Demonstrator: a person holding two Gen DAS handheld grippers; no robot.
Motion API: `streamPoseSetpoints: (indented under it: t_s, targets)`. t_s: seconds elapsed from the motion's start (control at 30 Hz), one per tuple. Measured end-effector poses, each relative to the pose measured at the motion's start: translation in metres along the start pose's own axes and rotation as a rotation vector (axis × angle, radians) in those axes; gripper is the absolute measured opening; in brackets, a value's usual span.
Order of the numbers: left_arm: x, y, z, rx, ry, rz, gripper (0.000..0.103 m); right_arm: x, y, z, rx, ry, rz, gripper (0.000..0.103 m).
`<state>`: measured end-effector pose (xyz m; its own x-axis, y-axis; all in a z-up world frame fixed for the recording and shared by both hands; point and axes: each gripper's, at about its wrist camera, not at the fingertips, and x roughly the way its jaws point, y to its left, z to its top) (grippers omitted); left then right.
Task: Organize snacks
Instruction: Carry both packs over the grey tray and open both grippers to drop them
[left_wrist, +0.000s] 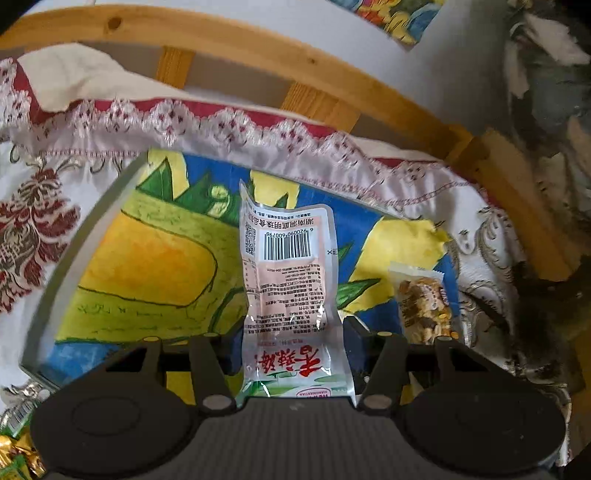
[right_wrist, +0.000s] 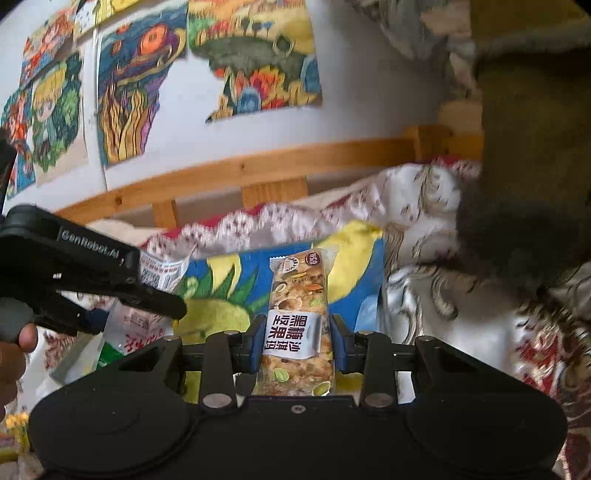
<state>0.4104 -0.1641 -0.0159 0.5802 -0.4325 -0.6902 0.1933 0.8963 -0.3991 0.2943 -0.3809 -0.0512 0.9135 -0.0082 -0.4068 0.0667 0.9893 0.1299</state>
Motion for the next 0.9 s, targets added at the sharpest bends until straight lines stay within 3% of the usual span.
streamPoseSetpoints:
  t_s: [0.37,0.5,0.73,0.9]
  targets:
    - [0.017,-0.008,-0.013,0.02,0.021,0.054,0.06,0.014,0.006,-0.011,-0.034,0.03,-0.036,0.038]
    - [0.011,-0.006,-0.011,-0.009,0.013,0.071,0.071,0.013,0.008,-0.011,-0.042,0.029,-0.032,0.043]
    - [-0.026,0.0,-0.008,-0.049,-0.037,0.061,0.087,-0.011,0.01,0.002,-0.012,-0.009,-0.016,0.077]
    - [-0.079,0.004,-0.01,-0.034,-0.162,0.05,0.1,-0.05,0.024,0.025,-0.039,-0.103,-0.013,0.095]
